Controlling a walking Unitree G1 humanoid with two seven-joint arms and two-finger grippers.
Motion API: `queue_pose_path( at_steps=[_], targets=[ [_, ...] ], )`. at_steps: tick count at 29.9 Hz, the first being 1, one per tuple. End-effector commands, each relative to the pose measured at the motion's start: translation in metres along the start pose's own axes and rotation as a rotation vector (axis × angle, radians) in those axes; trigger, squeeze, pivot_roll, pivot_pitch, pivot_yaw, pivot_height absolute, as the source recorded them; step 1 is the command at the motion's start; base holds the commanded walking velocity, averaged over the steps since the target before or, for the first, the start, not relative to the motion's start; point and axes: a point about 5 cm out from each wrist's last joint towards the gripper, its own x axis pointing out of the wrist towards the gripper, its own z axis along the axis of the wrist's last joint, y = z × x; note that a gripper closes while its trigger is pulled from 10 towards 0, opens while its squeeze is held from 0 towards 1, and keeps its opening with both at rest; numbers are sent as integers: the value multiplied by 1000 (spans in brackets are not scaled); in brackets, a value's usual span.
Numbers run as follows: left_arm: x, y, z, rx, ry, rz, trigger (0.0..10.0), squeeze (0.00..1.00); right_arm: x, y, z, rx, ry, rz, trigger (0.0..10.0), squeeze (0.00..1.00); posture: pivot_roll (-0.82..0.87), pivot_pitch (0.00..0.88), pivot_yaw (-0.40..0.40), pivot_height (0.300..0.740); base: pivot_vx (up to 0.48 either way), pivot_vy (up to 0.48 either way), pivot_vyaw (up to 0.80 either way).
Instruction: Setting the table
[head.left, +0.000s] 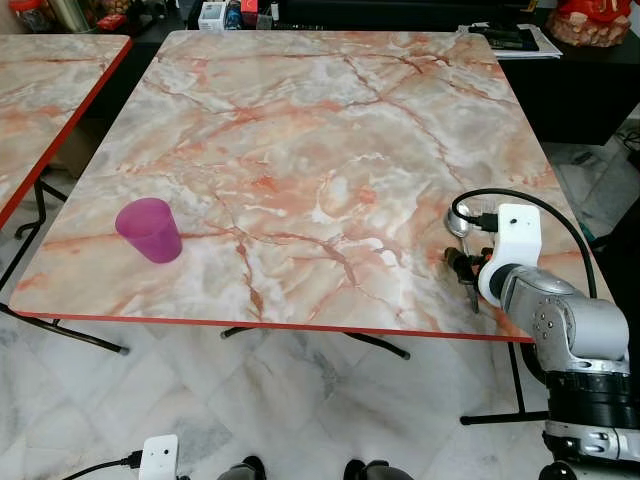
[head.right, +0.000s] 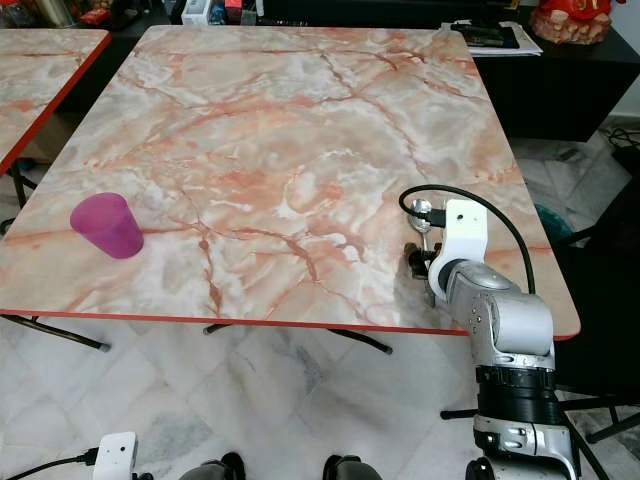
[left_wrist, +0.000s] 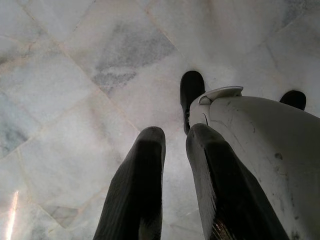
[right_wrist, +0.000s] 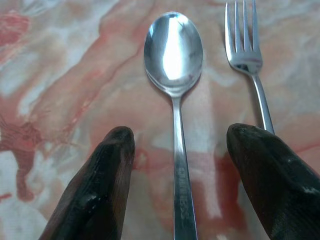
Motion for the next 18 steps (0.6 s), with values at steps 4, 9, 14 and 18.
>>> queue_pose_path(
  at_steps=[4,9,14,18],
  targets=[
    [-2,-1,-13,-15,53,2,10000,0,3,-3,1,-19,-1,-12,10000,0,-87,234,-32,736,0,0,0],
    [-2,-1,-14,-16,54,1,10000,0,5,-6,1,-23,-15,-18,10000,0,-89,233,-31,736,0,0,0],
    [-2,-1,-13,-19,53,0,10000,0,10,-8,1,-12,-41,-17,10000,0,-83,232,-32,736,0,0,0],
    [-2,-1,-13,-20,52,0,10000,0,11,-7,2,-8,-54,-9,10000,0,-83,233,-32,736,0,0,0]
  ],
)
